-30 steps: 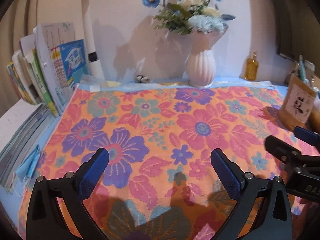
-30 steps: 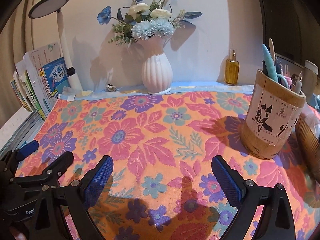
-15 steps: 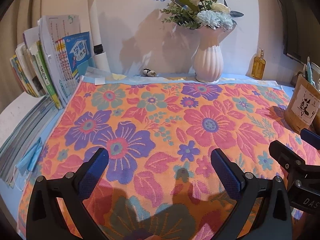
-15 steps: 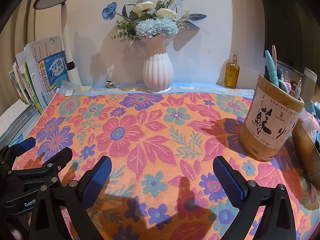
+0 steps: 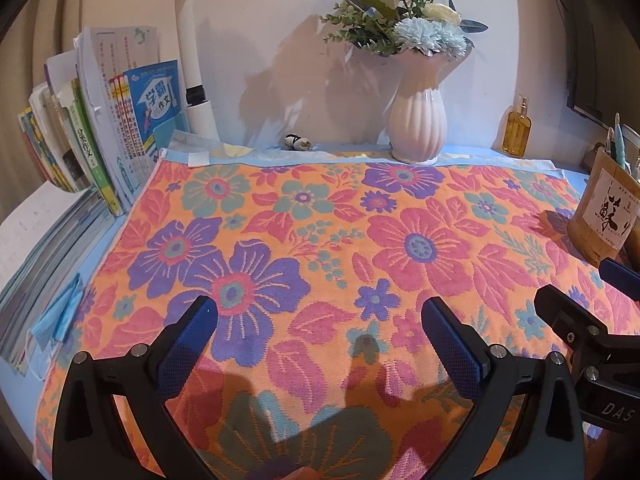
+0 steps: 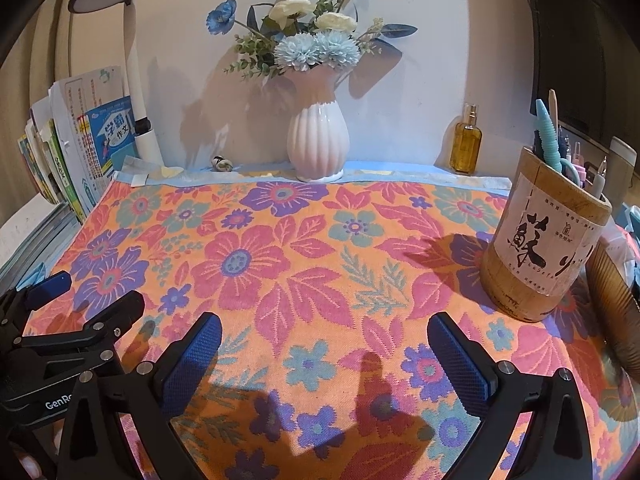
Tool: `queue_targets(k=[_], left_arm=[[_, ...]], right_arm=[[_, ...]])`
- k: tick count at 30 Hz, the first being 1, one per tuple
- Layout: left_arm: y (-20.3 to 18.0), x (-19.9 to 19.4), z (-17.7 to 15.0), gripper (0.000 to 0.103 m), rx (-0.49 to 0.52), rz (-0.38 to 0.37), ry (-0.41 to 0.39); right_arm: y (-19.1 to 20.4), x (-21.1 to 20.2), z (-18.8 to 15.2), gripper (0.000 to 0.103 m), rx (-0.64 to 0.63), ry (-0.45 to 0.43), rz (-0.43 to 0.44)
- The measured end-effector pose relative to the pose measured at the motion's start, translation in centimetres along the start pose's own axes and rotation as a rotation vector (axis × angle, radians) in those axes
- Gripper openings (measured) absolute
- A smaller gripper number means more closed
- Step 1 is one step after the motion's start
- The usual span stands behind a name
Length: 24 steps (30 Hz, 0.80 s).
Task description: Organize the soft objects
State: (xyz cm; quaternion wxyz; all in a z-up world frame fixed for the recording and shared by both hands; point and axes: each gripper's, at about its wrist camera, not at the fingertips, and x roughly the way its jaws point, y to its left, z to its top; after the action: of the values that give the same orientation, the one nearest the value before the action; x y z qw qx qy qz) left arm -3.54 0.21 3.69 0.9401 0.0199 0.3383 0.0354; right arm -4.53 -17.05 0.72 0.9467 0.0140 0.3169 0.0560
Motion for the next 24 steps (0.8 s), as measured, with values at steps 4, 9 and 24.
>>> queue_targets(k=[4, 9, 24], left_arm=[[0.08, 0.19, -0.03, 0.102, -0.001, -0.019, 0.01], [0.06, 0.22, -0.07, 0.102, -0.007, -0.018, 0.012], [0.16, 0.32, -0.04, 0.102, -0.004, -0.02, 0.017]], right_arm=[[-0.02, 0.06, 0.01, 0.103, -0.003, 0.005, 0.002], [-0.01, 0.12, 0.03, 0.103, -0.005, 0.009, 0.003], [-0.02, 0.36, -0.01, 0.103, -0.01, 0.018, -0.001]])
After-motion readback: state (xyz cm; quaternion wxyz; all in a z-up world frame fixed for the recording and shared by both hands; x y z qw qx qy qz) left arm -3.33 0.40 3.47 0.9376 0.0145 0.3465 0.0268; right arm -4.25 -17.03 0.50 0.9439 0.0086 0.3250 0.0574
